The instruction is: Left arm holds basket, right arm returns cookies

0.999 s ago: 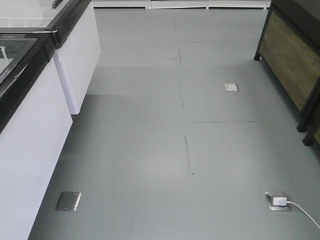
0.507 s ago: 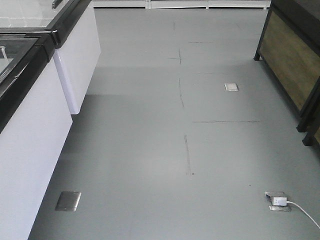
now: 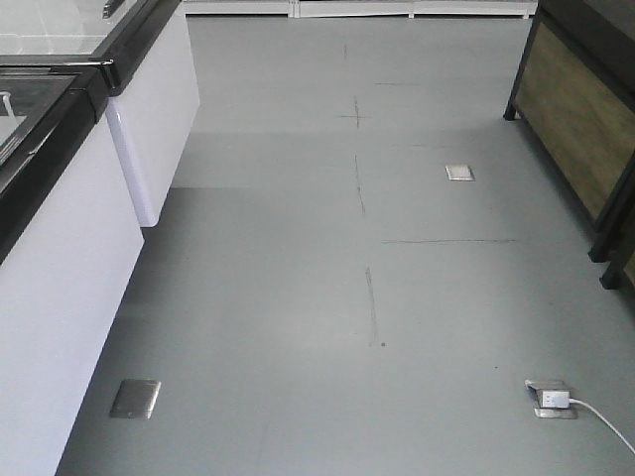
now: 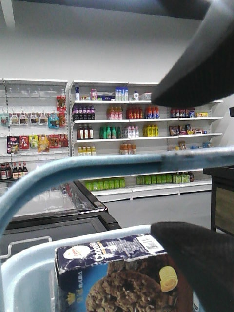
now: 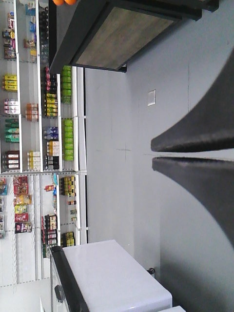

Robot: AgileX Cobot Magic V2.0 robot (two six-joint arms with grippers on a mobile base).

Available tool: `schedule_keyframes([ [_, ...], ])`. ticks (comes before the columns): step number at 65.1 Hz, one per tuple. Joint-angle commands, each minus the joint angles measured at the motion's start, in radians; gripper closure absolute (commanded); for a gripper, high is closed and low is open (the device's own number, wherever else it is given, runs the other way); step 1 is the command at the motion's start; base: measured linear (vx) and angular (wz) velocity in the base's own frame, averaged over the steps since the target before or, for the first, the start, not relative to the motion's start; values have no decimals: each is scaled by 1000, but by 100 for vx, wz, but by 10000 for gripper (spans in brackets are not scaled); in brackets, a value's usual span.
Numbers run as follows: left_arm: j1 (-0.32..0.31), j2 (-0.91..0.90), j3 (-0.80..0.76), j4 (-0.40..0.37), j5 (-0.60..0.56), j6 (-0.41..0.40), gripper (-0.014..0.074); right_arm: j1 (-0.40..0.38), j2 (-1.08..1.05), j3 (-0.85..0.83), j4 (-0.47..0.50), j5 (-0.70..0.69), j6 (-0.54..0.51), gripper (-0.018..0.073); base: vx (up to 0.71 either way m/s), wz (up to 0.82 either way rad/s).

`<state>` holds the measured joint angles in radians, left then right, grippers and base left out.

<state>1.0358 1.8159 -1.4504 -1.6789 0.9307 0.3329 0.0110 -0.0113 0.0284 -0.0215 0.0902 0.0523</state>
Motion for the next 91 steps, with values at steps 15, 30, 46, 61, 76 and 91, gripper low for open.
schedule_keyframes([
  [15, -19, -16, -58, -104, 10, -30, 152, -1, -14, 17, -3, -73, 1, 570, 0, 0],
  [30, -19, -11, -58, -104, 29, -27, 522, 0, -14, 17, -3, -73, 1, 570, 0, 0],
  [46, -19, -11, -58, -104, 77, 39, 603, 18, -14, 17, -3, -73, 1, 570, 0, 0],
  [61, -19, -42, -59, -104, 85, 9, 602, 62, -14, 17, -3, -73, 1, 570, 0, 0],
  [76, -53, -79, -171, -104, 107, -9, 602, 60, -14, 17, -3, -73, 1, 570, 0, 0],
  [91, -202, -135, -268, -104, 101, -12, 602, 59, -14, 17, -3, -73, 1, 570, 0, 0],
])
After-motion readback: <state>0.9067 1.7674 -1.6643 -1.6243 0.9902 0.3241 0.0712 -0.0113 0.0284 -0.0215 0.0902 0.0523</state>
